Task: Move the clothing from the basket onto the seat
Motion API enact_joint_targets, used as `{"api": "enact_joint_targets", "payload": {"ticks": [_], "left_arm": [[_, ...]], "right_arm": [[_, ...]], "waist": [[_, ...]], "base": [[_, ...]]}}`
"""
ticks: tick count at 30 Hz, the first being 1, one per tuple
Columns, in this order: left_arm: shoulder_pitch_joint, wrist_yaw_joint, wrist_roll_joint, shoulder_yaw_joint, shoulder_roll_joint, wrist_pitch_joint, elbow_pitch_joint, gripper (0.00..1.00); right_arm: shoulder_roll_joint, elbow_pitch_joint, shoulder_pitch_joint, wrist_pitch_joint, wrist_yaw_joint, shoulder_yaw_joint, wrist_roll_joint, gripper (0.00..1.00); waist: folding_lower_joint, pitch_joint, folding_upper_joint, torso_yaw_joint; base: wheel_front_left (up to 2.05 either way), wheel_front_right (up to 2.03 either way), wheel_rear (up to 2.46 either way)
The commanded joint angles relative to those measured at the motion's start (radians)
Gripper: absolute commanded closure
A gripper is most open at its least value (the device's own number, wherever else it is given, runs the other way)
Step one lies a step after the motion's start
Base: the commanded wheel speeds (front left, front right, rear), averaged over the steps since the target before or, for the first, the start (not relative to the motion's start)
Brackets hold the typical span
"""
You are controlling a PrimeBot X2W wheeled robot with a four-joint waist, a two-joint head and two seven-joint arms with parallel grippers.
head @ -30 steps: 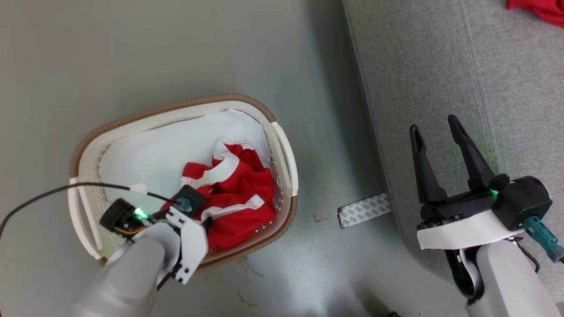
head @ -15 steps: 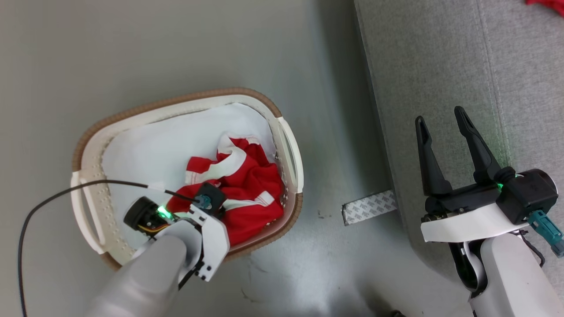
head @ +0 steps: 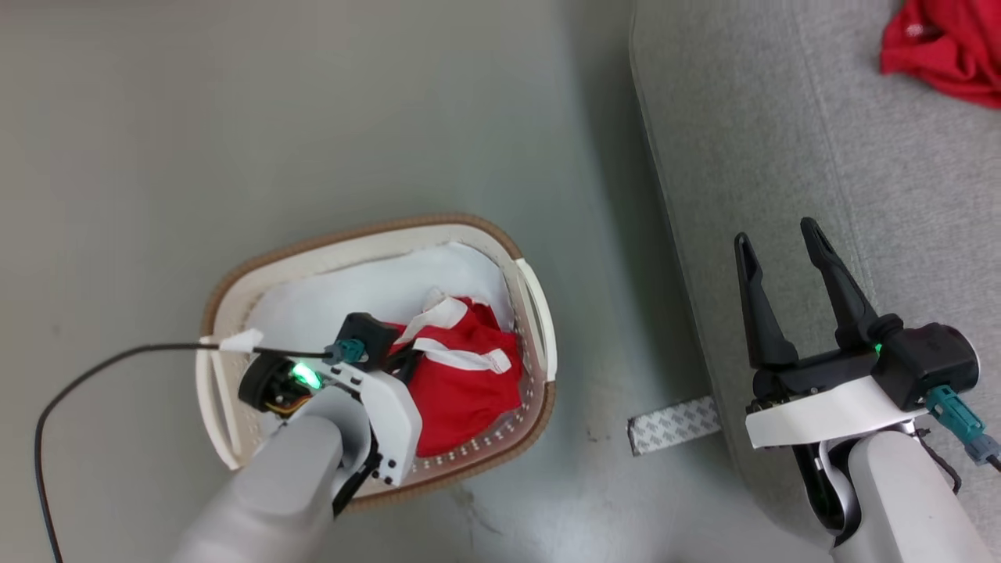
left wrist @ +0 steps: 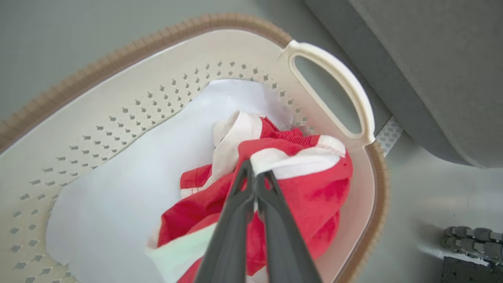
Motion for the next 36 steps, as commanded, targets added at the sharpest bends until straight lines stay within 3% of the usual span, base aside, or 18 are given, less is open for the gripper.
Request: {"api": "enact_joint_targets", "payload": {"ticks": [1, 16, 36], "left_arm": [[0.021, 0.004, -0.022, 0.010, -0.005, -0.019, -0.002, 1.00], [0.155, 0.084, -0.131, 0.124, -0.023, -0.100, -0.130, 1.00], [0.393, 0.243, -0.156, 0.261, 0.094, -0.093, -0.593, 1.00]], "right_arm": [[0.000, 0.006, 0.014, 0.000, -0.003, -0.003, 0.003, 0.00], [0.000, 0.079, 0.128, 0.000, -0.002, -0.007, 0.019, 0.00], [-0.001, 0.137, 0.293, 0.000, -0.003, -0.028, -0.015, 0.00]], "waist": [[0.0000, -0.056, 0.0000, 0.016], [0.0000, -0.337, 0.0000, 0.043], [0.0000, -0.609, 0.0000, 0.106]], "base": [[0.00, 0.00, 0.00], [0.00, 0.00, 0.00], [0.00, 0.00, 0.00]]}}
